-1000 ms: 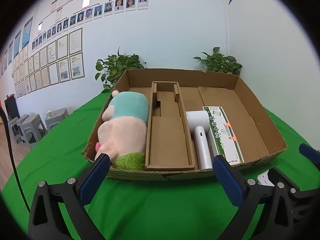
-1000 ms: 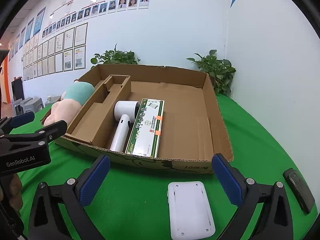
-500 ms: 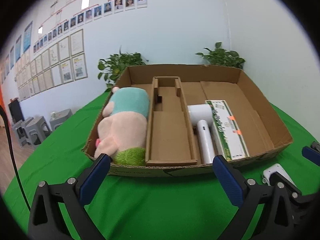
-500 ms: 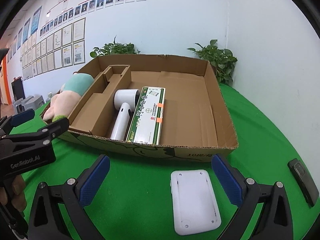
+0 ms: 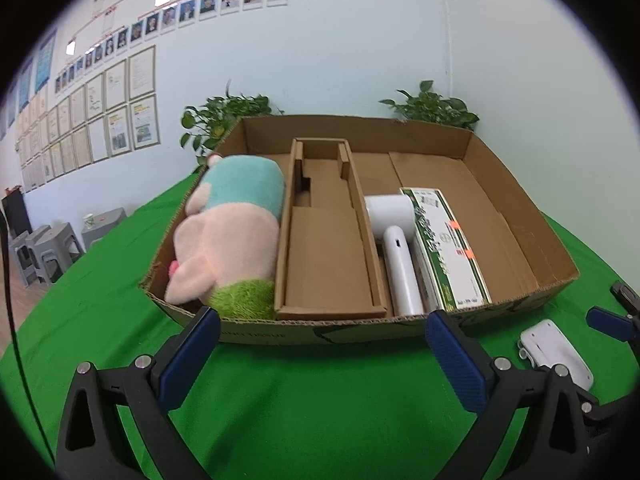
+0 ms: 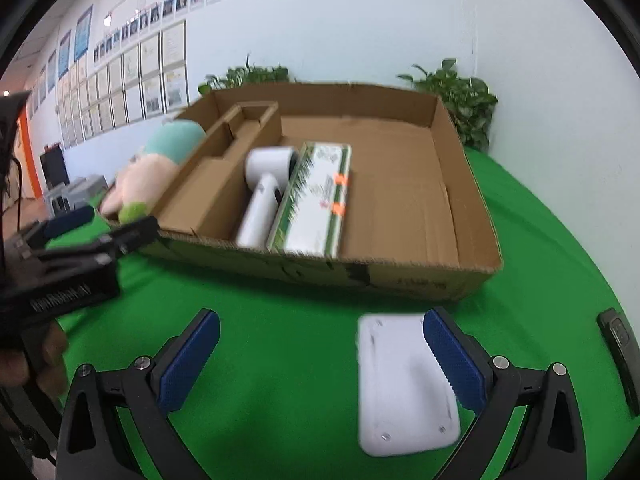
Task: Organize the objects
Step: 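Move the left gripper down to the white rectangular plastic case, then close the left gripper on the white case and lift it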
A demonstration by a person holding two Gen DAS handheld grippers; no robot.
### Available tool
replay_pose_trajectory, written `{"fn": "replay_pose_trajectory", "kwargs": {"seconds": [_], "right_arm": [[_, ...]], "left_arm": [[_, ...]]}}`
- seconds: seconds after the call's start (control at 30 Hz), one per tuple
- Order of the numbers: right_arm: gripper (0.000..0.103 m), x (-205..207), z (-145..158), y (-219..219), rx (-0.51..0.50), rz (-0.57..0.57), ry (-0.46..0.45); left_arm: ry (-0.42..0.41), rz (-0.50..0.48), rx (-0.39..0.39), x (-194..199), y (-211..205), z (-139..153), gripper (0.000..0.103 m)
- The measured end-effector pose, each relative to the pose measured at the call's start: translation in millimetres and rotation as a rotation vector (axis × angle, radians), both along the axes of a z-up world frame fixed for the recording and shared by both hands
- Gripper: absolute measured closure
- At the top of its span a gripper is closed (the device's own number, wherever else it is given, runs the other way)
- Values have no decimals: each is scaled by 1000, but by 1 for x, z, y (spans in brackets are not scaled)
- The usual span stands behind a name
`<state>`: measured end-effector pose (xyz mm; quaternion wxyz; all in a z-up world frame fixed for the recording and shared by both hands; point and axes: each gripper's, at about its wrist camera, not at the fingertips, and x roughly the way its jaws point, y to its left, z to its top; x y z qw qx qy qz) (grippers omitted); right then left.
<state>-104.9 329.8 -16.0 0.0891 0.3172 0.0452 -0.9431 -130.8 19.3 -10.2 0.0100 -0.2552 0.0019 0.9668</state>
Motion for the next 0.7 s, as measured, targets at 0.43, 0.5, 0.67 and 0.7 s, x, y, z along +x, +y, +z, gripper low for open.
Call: {"fn": "replay_pose_trajectory", "kwargs": {"seconds": [0.43,0.5,0.67,0.7], "right_arm": [[16,-29,-51,29,62,-75,-262],[28,-26,-50,31,57,-93,-248],[40,-15,-48,18,51,-22,-255],[40,-12,-48,13,25,5,-265]], "left_arm": [[-178,-207,94,-3,14,-28,1],[-190,-212,85,0,12,-31,1],[-212,-231,123,3,7,-34,1],[-226,-248,171,4,5,-34,1]]}}
